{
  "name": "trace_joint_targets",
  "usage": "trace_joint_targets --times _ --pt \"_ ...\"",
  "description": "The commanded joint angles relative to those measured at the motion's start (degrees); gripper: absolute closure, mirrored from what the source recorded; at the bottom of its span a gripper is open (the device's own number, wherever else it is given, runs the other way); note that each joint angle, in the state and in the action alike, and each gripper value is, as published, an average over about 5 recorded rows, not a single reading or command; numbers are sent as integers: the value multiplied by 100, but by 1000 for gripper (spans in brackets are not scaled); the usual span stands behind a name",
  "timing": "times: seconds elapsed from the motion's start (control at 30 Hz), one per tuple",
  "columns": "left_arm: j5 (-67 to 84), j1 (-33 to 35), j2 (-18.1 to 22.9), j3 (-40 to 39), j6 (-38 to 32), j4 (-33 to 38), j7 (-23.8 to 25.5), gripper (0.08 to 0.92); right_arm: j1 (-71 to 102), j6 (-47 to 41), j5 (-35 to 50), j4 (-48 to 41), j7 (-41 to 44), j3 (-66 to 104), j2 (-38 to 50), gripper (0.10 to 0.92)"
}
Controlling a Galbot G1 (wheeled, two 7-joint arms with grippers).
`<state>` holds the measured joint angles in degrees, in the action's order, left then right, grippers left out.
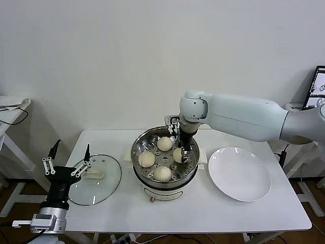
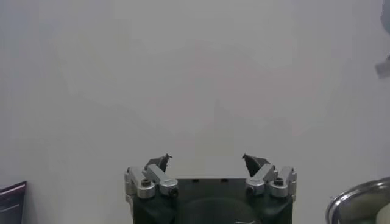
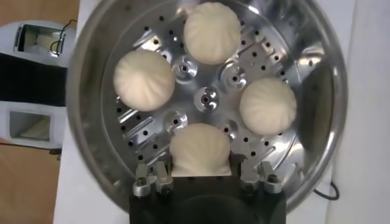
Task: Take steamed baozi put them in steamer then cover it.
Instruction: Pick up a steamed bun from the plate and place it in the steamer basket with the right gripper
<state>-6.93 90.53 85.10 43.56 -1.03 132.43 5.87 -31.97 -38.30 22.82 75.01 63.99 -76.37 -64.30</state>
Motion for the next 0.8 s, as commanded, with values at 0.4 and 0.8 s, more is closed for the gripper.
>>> trace_joint_targets --times 0.4,0.8 --pt "-2 24 1 11 -11 19 4 177 306 -9 -292 -147 14 157 -98 406" --pt "-27 33 21 -32 -10 1 -3 177 86 60 -193 91 114 309 260 244"
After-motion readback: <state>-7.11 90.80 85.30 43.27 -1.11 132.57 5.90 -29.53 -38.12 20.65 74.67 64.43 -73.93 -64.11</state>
